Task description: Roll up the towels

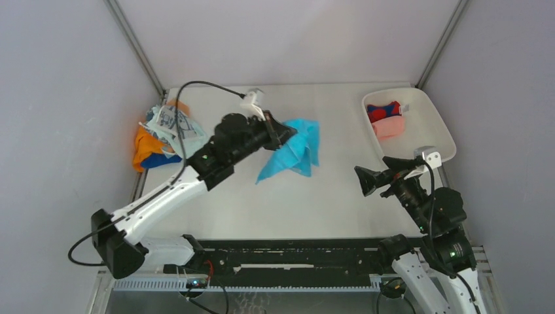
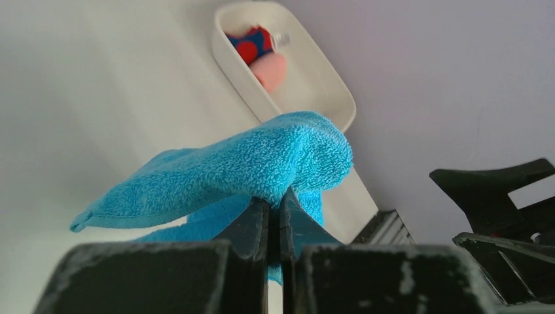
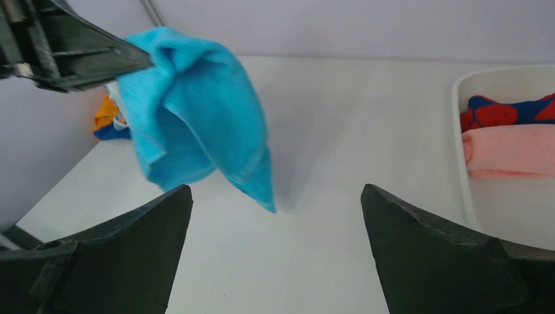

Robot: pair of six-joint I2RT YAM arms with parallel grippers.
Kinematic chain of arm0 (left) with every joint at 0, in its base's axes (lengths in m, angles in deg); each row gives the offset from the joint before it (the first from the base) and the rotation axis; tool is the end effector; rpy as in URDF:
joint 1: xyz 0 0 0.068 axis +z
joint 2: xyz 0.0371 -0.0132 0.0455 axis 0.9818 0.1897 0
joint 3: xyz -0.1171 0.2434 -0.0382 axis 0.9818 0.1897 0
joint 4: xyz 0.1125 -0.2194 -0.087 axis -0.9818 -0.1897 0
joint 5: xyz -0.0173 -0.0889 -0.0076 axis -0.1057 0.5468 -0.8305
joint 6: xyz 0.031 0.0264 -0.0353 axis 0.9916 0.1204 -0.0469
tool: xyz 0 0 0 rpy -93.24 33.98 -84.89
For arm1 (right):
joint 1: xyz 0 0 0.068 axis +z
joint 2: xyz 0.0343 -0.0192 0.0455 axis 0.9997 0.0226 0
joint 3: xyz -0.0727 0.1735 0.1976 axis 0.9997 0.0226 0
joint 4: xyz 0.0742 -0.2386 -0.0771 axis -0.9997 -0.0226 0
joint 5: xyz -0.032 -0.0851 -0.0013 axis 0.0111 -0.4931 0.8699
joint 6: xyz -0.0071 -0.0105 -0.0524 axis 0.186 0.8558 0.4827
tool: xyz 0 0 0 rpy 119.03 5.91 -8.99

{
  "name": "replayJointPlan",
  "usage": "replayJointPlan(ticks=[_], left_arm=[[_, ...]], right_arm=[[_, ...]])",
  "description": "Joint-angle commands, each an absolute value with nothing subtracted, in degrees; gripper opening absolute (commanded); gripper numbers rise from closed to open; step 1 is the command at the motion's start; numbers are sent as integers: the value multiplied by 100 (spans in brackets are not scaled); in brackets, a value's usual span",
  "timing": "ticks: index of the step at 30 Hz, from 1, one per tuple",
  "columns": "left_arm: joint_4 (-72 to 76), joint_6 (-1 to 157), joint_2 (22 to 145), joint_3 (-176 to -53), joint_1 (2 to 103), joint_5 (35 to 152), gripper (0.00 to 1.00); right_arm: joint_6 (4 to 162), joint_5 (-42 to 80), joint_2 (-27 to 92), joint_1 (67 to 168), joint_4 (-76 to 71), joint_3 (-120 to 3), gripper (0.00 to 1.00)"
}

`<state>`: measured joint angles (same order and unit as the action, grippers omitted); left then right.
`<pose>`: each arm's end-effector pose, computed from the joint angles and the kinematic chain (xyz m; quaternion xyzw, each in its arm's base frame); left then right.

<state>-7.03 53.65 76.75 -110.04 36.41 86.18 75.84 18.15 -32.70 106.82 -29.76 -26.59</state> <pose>0.2035 -0.1882 0.4017 0.0489 0.7507 -0.4230 0.5051 0.0599 0.0236 0.3523 -0.0639 0.7043 0.2329 0.6675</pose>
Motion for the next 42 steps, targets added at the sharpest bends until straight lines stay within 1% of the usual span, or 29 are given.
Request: replayJointPlan(ticks=[1, 2, 5, 8, 9, 11, 16, 20, 23, 27, 32, 36, 42], left_arm=[[775, 4501, 8065, -10528, 3259, 8311, 5], [958, 4361, 8116, -10333, 3249, 8272, 6], [1120, 4155, 8042, -9854, 3289, 7680, 14], [885, 4094, 7745, -9343, 3466, 6882, 32], [832, 4037, 7571, -9105, 3584, 6722, 35], [747, 3911, 7306, -8637, 3899, 6561, 40], [221, 4044, 6606, -7821, 4704, 6359, 58], [-6, 4215, 6078, -7366, 4892, 6306, 65], [-5, 4339, 6076, -7189, 4964, 6734, 67], [158, 4397, 6612, -7297, 4980, 7494, 68], [363, 4372, 7526, -7761, 4980, 8251, 69], [465, 3939, 8217, -7983, 4992, 8209, 69], [1249, 2908, 8739, -7781, 5294, 8137, 66]], right_arm=[[7451, 2267, -2940, 10711, -2956, -2777, 100], [7444, 2318, -2832, 10718, -2956, -2772, 100], [7424, 2437, -2550, 10791, -2906, -2721, 99], [7445, 2423, -2193, 10986, -2866, -2701, 99], [7456, 2406, -2073, 11060, -2837, -2698, 98], [7500, 2355, -1790, 11252, -2744, -2672, 98], [7605, 2026, -956, 11951, -2484, -2643, 97], [7644, 1530, -159, 12611, -2294, -2650, 96], [7582, 1370, 525, 12895, -2181, -2660, 94], [7532, 1300, 1193, 13001, -2062, -2663, 92], [7538, 1354, 1724, 12993, -1724, -2681, 87], [7520, 1348, 1947, 12986, -1704, -2714, 85], [7543, 1444, 1993, 13002, -1692, -2551, 83]])
